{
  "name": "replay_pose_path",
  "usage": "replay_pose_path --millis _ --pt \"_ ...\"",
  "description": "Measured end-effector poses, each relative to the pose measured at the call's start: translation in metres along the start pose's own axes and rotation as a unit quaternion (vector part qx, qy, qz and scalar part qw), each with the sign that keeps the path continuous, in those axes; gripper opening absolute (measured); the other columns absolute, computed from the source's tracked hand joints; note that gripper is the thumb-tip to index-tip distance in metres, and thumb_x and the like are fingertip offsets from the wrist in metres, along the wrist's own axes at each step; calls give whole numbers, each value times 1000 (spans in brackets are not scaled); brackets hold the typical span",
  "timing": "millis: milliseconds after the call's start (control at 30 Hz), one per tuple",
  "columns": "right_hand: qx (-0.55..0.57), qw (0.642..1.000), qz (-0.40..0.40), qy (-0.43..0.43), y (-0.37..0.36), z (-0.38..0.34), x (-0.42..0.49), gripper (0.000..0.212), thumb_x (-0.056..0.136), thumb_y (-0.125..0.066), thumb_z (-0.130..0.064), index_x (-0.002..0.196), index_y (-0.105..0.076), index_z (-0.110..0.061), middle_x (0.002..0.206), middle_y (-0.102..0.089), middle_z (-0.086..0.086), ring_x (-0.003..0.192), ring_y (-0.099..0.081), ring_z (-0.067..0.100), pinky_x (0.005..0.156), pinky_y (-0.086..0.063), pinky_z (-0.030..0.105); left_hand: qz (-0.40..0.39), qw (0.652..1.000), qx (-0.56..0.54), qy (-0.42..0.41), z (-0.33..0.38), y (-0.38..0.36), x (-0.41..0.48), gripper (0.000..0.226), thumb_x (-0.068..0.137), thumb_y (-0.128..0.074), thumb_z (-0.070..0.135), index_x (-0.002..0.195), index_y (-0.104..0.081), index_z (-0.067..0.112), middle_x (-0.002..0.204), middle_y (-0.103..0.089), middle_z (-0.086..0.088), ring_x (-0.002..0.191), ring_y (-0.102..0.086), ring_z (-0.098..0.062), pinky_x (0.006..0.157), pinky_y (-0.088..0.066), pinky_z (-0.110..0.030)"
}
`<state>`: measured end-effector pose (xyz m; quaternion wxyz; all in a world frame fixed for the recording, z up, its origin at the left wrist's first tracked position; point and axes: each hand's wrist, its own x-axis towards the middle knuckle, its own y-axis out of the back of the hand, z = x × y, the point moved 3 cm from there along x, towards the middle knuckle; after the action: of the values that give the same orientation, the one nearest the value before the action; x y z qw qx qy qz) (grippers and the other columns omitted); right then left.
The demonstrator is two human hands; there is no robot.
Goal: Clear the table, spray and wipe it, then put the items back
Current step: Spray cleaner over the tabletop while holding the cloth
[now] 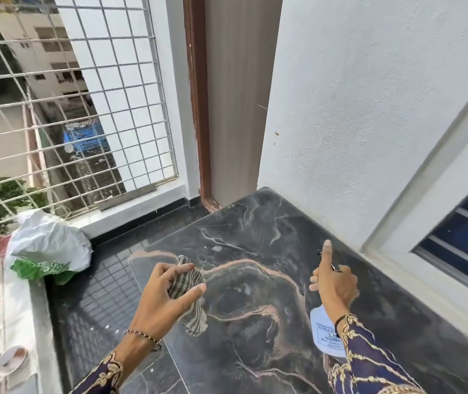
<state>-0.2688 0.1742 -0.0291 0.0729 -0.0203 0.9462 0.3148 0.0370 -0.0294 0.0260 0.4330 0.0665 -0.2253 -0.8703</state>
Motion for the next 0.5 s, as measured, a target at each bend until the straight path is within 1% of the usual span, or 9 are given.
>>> replay_pose_path --millis 67,133,167,267,333,367,400,433,500 --pt "-69 997 -15 15 -9 2 -13 115 72 -12 -101 92 -74 -6 84 -77 11 83 -73 30 83 -54 45 2 1000 13 -2 -1 4 -1 48 67 -77 53 108 -65 32 103 -52 11 91 -57 8 72 -52 -11" --pt "-127 991 -16 43 -19 1 -32 115 73 -11 -99 99 -74 -6 103 -73 19 99 -66 39 94 -50 49 7 1000 13 3 -6 12 -4 46 69 -79 48 108 -65 30 102 -52 10 91 -57 4 77 -53 -18" --pt "-137 989 -27 56 -25 1 -42 115 71 -10 -100 96 -74 -8 101 -73 19 99 -65 38 94 -50 48 7 1000 9 6 -9 18 -6 44 70 -79 46 108 -65 29 102 -51 9 91 -58 1 79 -54 -22" --pt "-89 990 -89 70 -41 1 -67 117 64 -13 -105 88 -75 -8 72 -75 4 89 -69 32 90 -54 42 6 1000 11 9 -20 32 -12 41 71 -78 46 107 -65 31 101 -51 10 93 -58 -2 80 -54 -25" --pt "-47 988 -124 80 -49 -4 -85 108 66 -21 -105 87 -78 -15 59 -73 -2 70 -74 22 66 -57 25 9 1000 18 11 -27 42 -16 42 71 -78 48 107 -65 32 100 -51 11 92 -58 -3 77 -54 -23" --pt "-39 987 -127 95 -52 -8 -94 98 67 -23 -104 77 -78 -23 55 -72 -5 54 -72 17 51 -53 18 11 1000 18 13 -31 47 -19 41 71 -77 48 107 -65 33 100 -51 11 91 -58 -4 75 -54 -22" --pt "-32 985 -125 111 -53 -12 -104 94 68 -24 -103 68 -76 -25 53 -70 -6 44 -68 14 44 -51 17 14 1000 17 16 -34 52 -21 39 71 -77 48 105 -65 34 99 -51 11 91 -58 -5 73 -54 -19" --pt "-40 984 -119 125 -57 -14 -113 93 70 -23 -102 62 -74 -24 52 -70 -4 45 -68 14 48 -54 21 17 1000 16 19 -37 57 -24 38 71 -78 47 105 -65 35 99 -51 10 91 -58 -5 72 -54 -18" --pt "-103 980 -92 145 -63 -16 -126 99 73 -17 -100 64 -75 -20 66 -74 3 71 -72 23 76 -59 34 26 999 18 25 -44 67 -29 38 72 -78 45 106 -65 33 99 -51 9 91 -58 -5 73 -54 -20"
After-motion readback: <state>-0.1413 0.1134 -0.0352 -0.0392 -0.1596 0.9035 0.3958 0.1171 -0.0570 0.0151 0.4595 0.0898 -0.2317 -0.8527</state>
